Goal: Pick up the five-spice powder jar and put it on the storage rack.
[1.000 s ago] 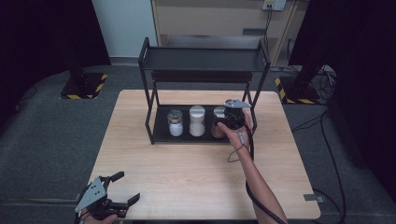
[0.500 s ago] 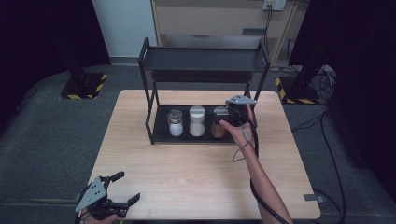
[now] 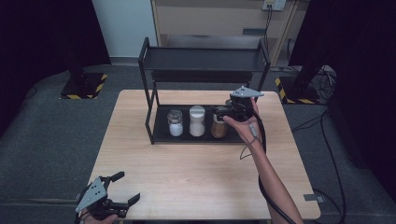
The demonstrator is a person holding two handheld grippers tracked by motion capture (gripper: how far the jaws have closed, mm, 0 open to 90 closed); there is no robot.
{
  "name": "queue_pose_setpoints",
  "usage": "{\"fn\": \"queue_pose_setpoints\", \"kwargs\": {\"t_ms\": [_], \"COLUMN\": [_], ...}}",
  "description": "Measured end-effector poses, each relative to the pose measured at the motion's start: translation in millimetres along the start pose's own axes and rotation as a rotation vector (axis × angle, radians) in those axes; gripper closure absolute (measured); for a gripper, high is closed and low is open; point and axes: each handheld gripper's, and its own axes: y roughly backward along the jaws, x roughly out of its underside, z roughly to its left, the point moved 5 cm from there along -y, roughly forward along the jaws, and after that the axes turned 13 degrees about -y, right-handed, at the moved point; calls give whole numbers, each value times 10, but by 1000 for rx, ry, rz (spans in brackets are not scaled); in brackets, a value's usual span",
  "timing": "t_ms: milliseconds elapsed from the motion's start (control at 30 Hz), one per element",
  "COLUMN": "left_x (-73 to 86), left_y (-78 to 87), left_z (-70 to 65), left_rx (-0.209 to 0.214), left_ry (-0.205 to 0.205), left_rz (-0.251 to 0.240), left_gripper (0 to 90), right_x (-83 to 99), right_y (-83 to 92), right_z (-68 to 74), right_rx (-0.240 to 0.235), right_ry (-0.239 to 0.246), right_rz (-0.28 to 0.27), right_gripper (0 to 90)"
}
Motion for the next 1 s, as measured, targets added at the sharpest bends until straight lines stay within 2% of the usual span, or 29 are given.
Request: {"fn": "queue_pose_setpoints", "kwargs": {"t_ms": [400, 600, 1000], "left_x": [-4, -1, 15], "left_y": [-4, -8, -11], "left_z": [-5, -1, 13], "left_rx": [-1, -1, -13], "left_ry": [-3, 0, 24], "left_rz": [3, -2, -10], "left_gripper": [16, 15, 13], "right_x": [-158, -127, -19], "right_y": [402, 593, 914], "right_z": [195, 284, 369], "right_rx": [-46, -77, -135], "right_ry": [80, 102, 117], "right_rz": [-35, -55, -88], "right_gripper": [66, 64, 62]}}
